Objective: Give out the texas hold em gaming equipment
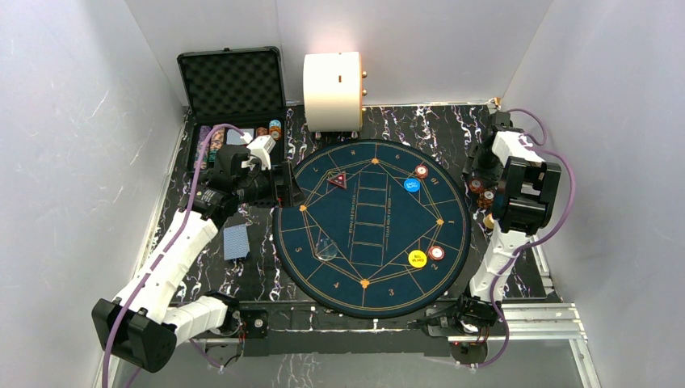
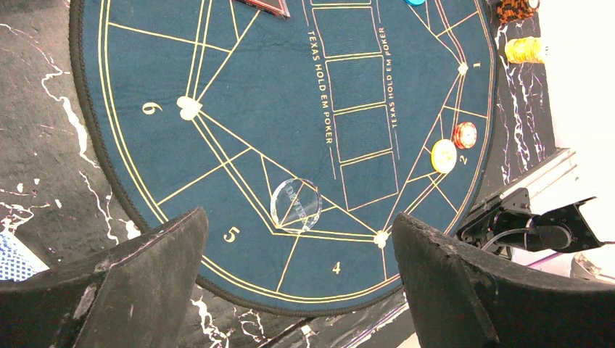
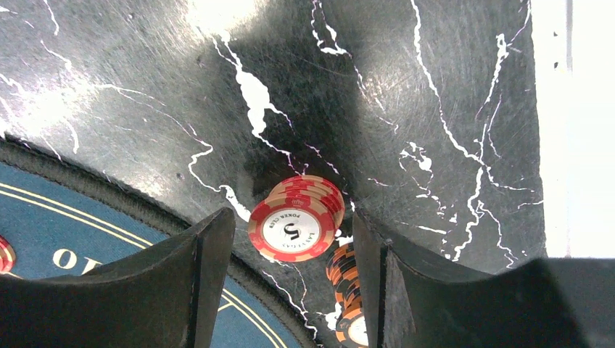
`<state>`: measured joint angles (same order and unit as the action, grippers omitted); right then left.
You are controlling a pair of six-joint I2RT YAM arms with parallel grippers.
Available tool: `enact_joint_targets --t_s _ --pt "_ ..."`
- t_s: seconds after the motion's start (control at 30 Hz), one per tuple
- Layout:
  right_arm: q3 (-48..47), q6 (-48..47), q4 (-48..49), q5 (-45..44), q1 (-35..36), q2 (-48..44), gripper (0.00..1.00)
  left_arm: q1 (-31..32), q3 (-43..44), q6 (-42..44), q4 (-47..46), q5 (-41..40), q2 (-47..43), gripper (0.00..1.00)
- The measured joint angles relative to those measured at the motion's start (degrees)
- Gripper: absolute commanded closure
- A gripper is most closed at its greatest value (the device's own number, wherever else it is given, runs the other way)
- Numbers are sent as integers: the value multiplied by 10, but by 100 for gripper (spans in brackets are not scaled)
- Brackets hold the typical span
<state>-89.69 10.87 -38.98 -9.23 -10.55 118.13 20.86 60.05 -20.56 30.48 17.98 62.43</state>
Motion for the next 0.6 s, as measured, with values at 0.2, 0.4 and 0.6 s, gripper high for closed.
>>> enact_joint_targets --t_s 0.2,0.4,0.6 --pt "5 0 0 0 0 1 34 0 0 0 0 0 0 2" --pt "5 1 0 0 0 2 38 0 0 0 0 0 0 2" --pt "5 1 0 -1 0 5 38 0 0 0 0 0 0 1"
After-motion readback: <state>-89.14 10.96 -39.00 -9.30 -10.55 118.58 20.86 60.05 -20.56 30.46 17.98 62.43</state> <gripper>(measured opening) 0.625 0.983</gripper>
